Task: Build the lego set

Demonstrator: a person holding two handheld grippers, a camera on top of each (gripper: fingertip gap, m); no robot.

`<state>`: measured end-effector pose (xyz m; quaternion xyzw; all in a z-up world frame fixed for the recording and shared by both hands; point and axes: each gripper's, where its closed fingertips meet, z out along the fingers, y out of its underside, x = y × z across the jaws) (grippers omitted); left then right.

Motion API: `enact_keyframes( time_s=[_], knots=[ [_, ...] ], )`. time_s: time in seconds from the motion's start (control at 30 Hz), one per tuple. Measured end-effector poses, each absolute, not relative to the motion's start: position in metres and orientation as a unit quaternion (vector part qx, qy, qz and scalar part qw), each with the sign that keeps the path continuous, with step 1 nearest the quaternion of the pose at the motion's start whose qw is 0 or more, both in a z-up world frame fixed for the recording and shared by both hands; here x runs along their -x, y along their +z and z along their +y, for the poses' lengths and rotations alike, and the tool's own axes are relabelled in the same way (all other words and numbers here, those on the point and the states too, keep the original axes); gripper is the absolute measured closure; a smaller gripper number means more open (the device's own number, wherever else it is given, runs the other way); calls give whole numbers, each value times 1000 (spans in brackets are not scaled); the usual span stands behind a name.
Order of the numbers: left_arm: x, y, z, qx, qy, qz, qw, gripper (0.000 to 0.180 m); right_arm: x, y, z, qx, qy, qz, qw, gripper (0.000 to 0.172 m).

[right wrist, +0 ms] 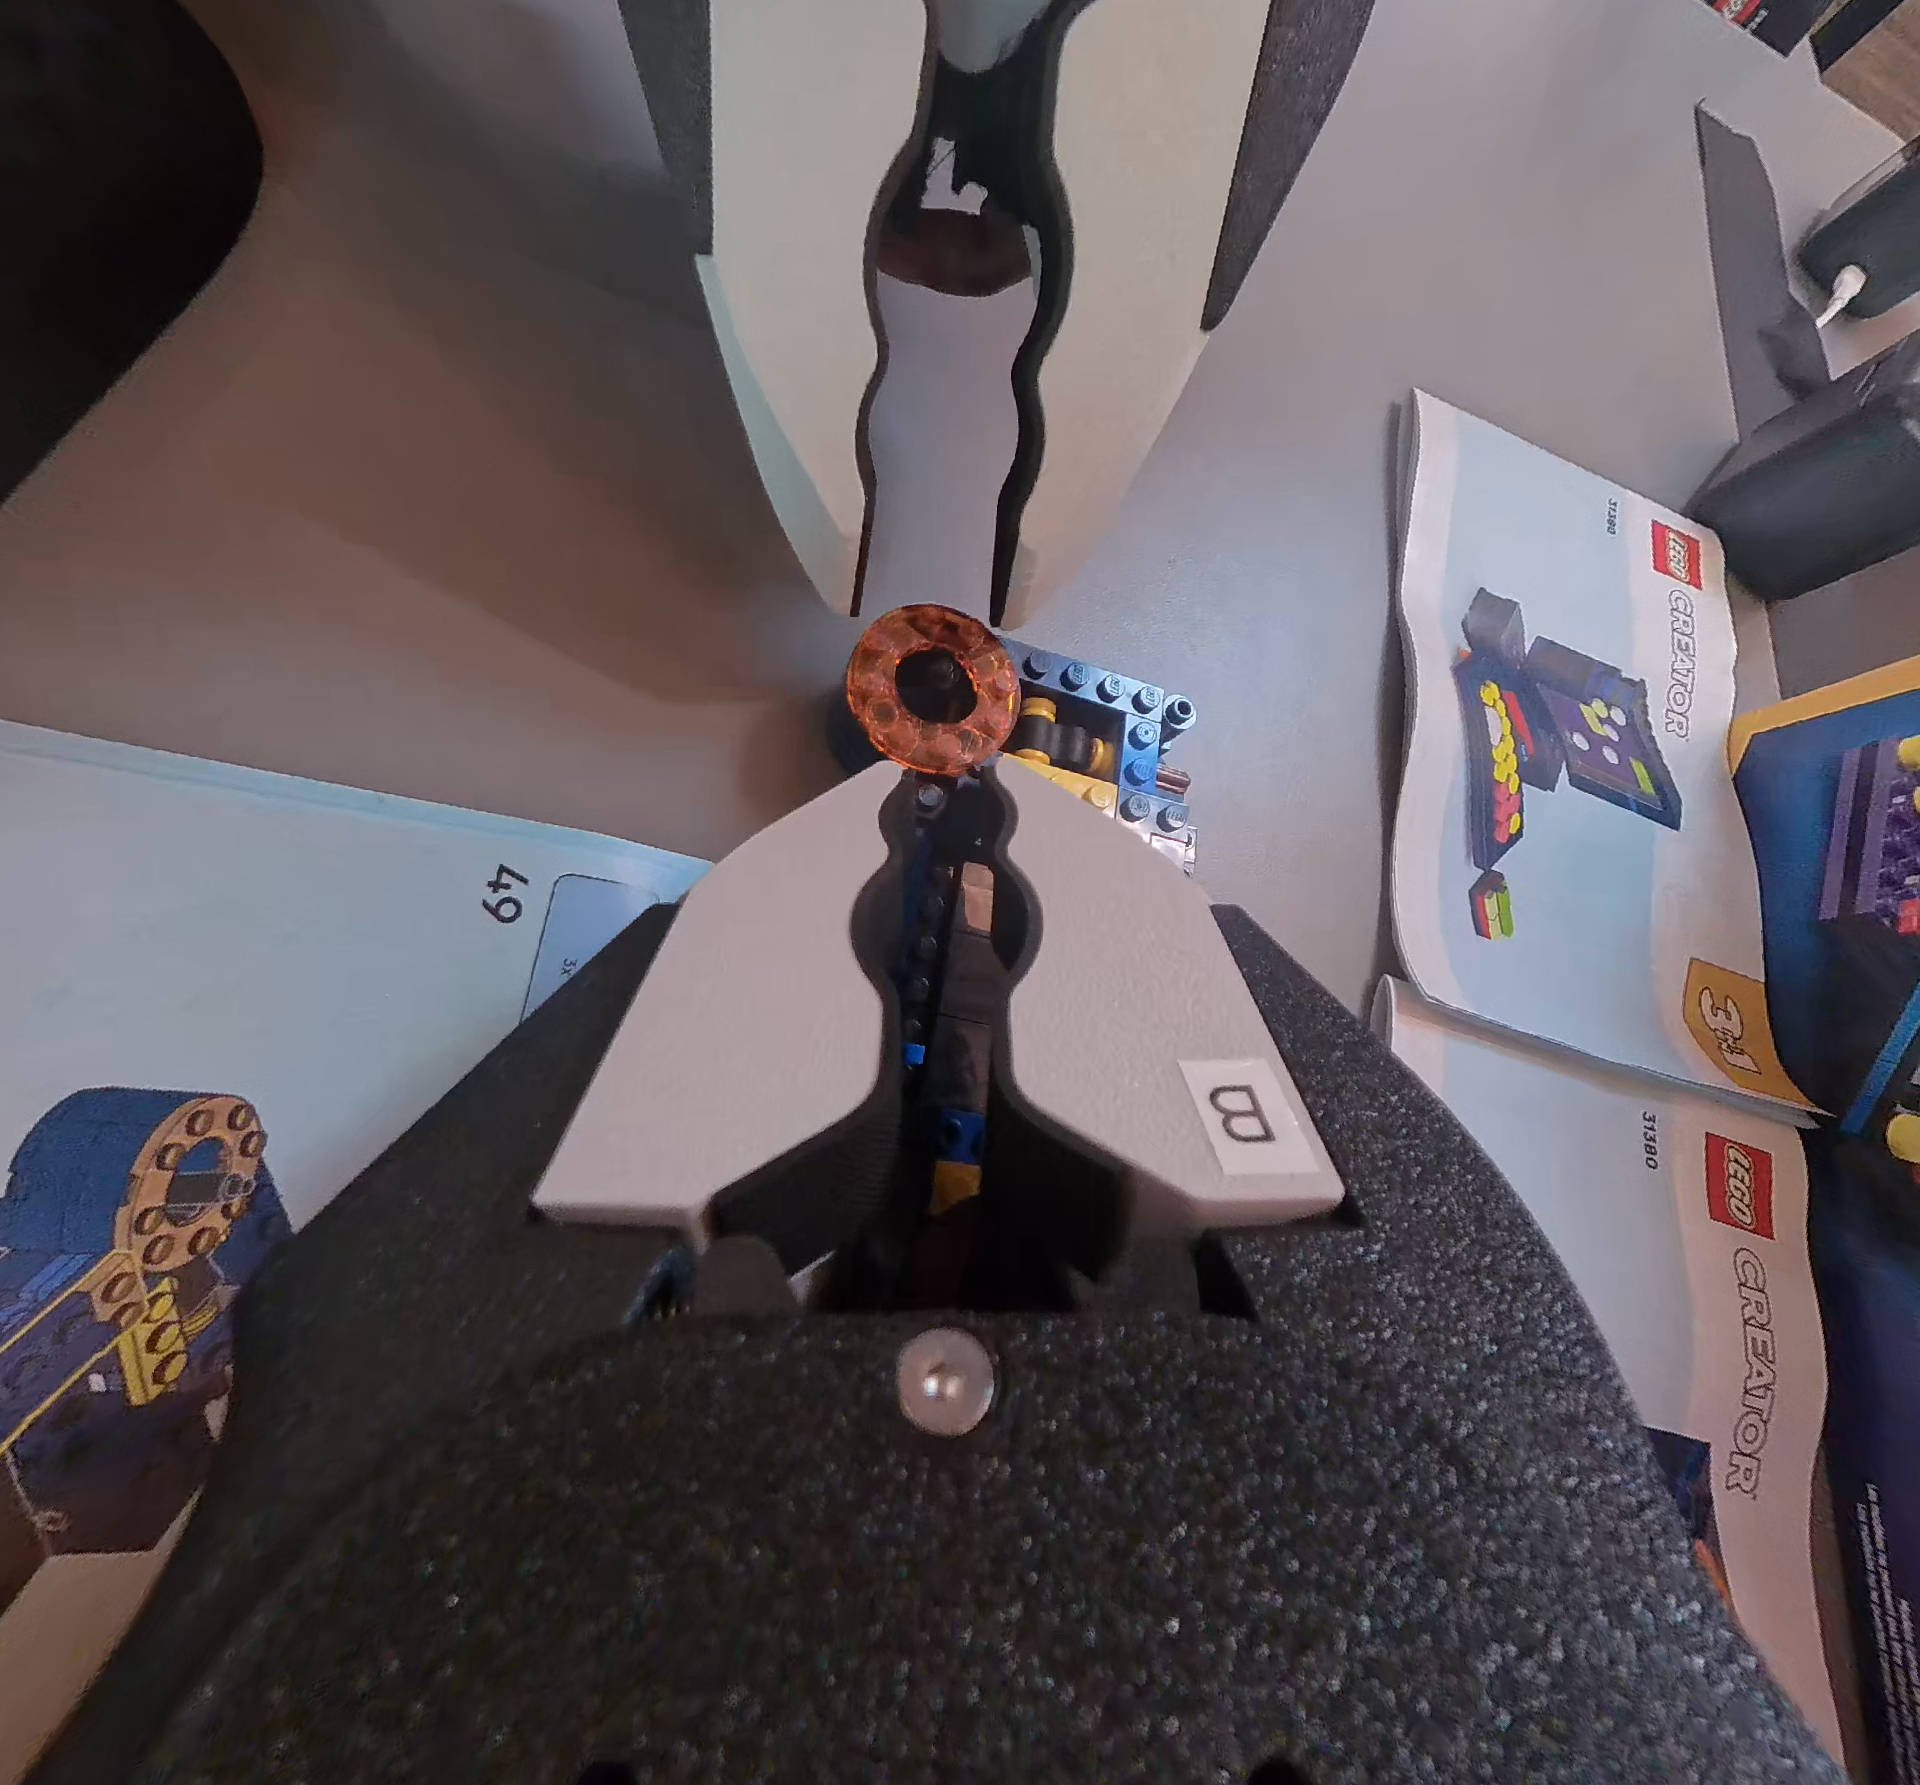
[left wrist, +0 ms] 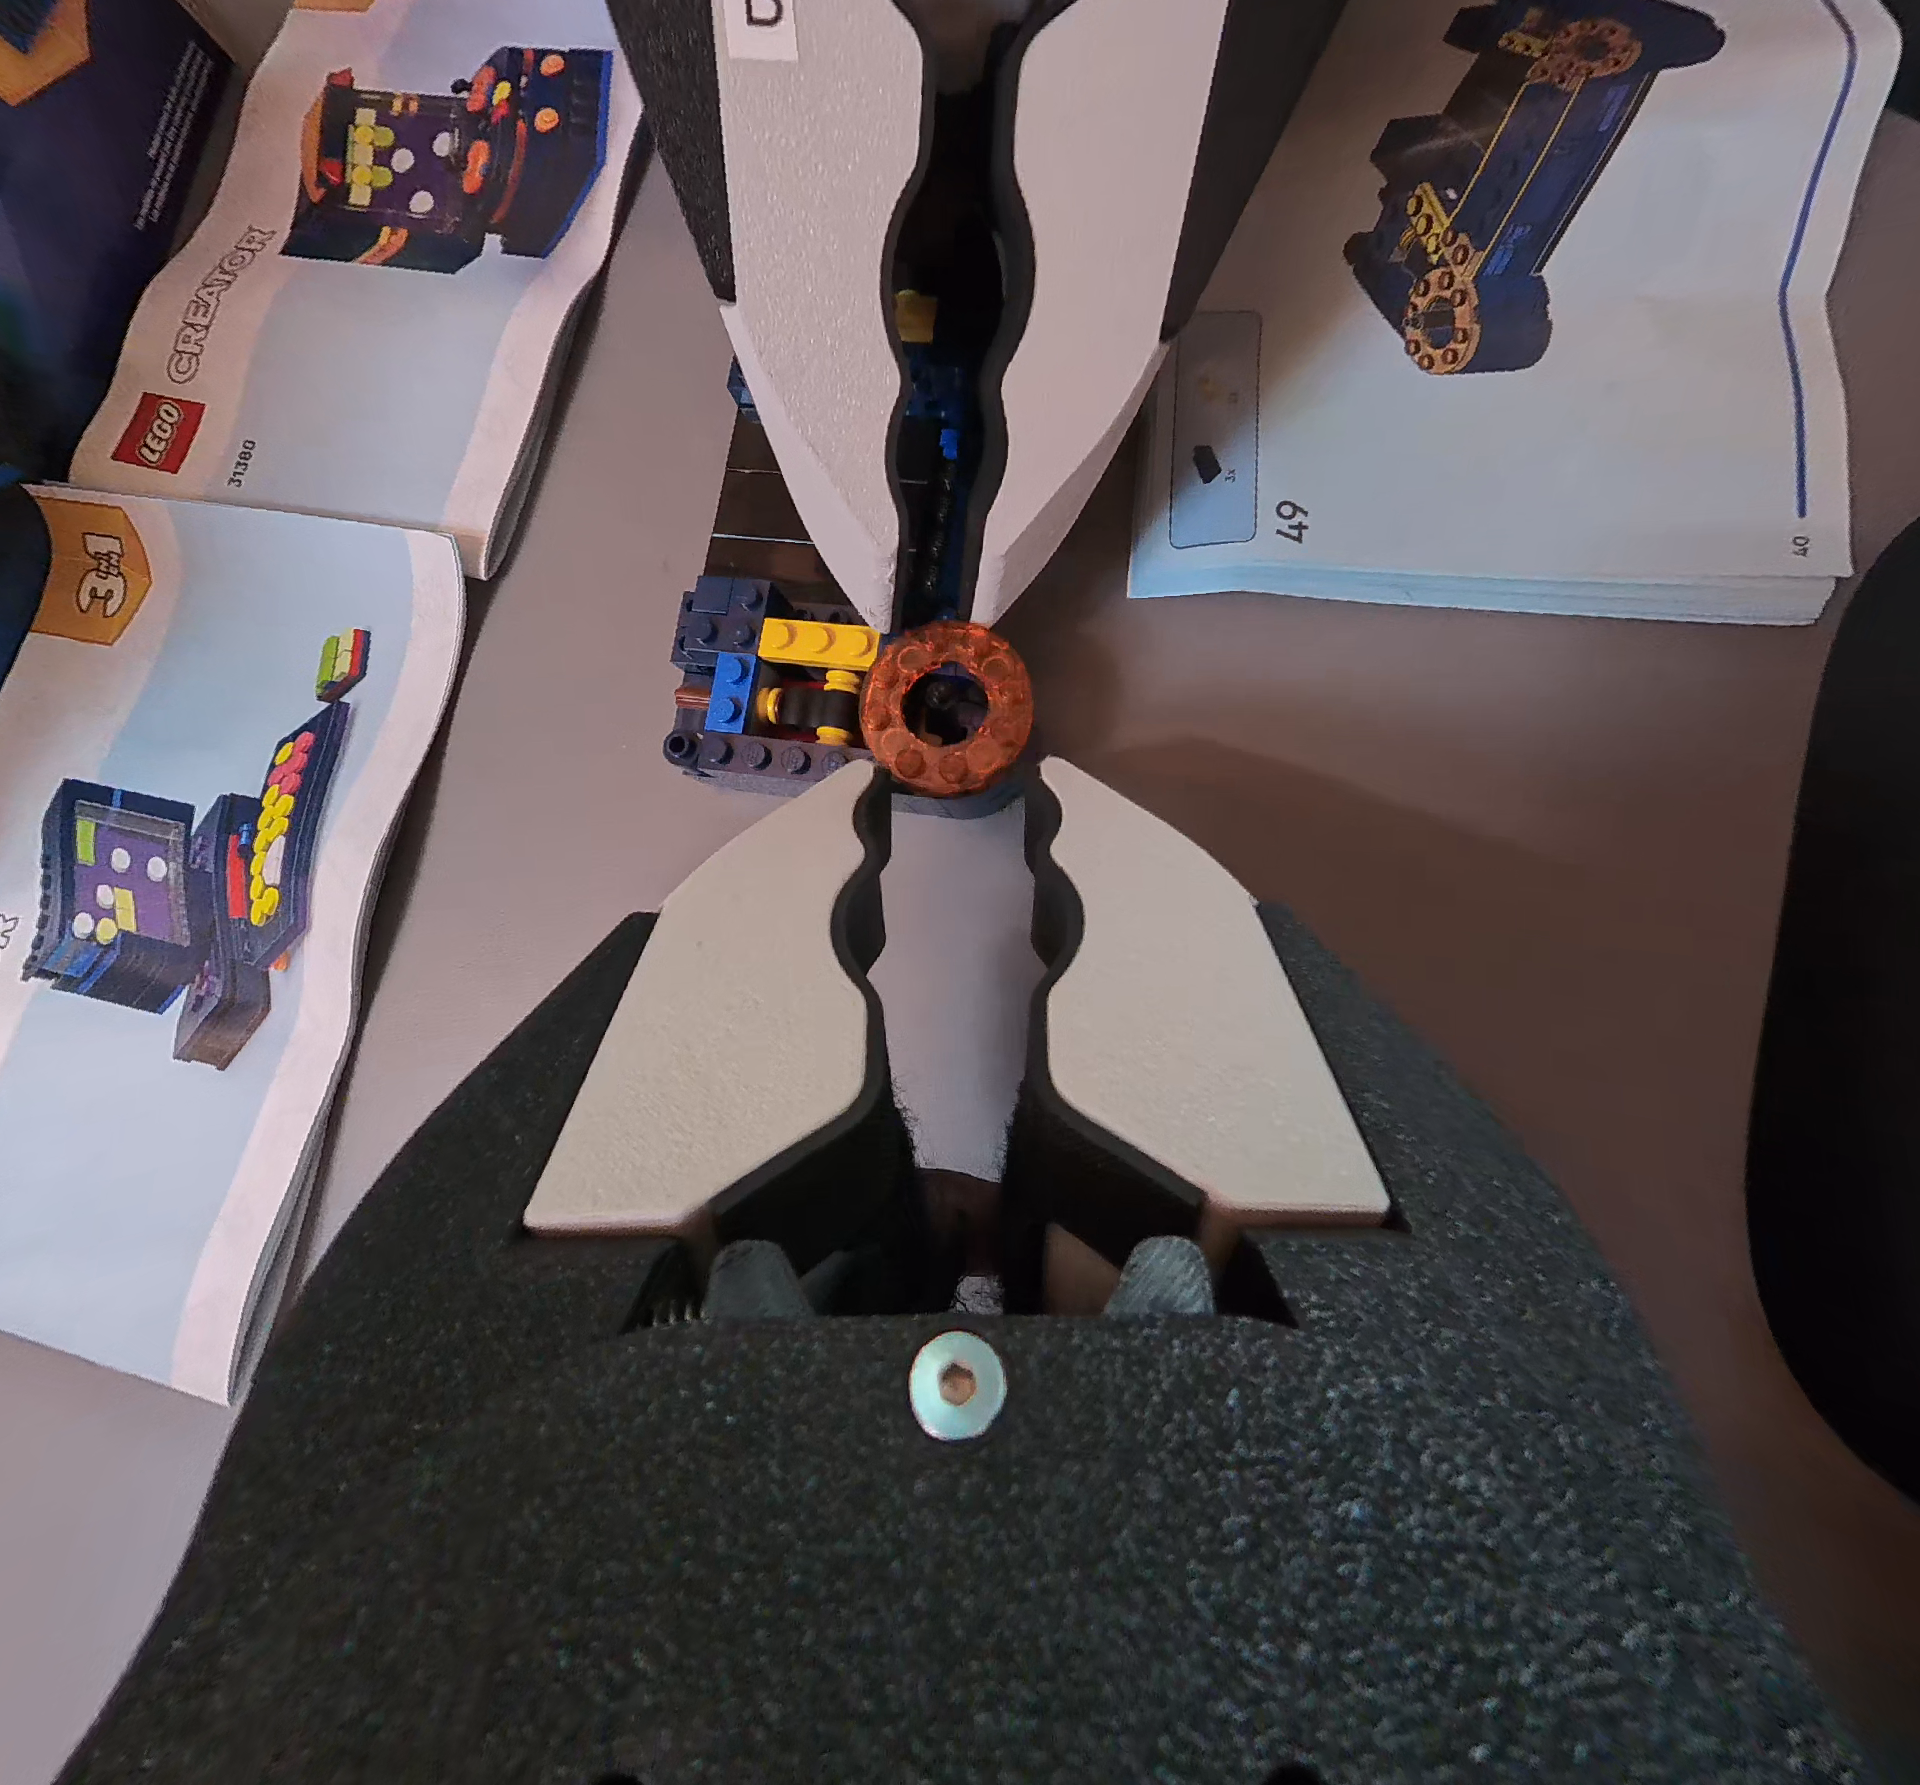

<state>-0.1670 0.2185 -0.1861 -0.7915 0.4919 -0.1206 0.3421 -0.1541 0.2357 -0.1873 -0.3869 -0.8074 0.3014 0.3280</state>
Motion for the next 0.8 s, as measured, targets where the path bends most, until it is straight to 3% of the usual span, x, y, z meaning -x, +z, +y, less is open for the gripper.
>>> enact_keyframes(
  time_s=[0.4,0.8],
  knots=[
    [162,-168,222,781,-144,471,384,159,153,-176,238,392,324,-792,337,160],
    [169,-183,222,799,-125,472,352,155,152,-185,232,389,319,-805,315,159]
  ],
)
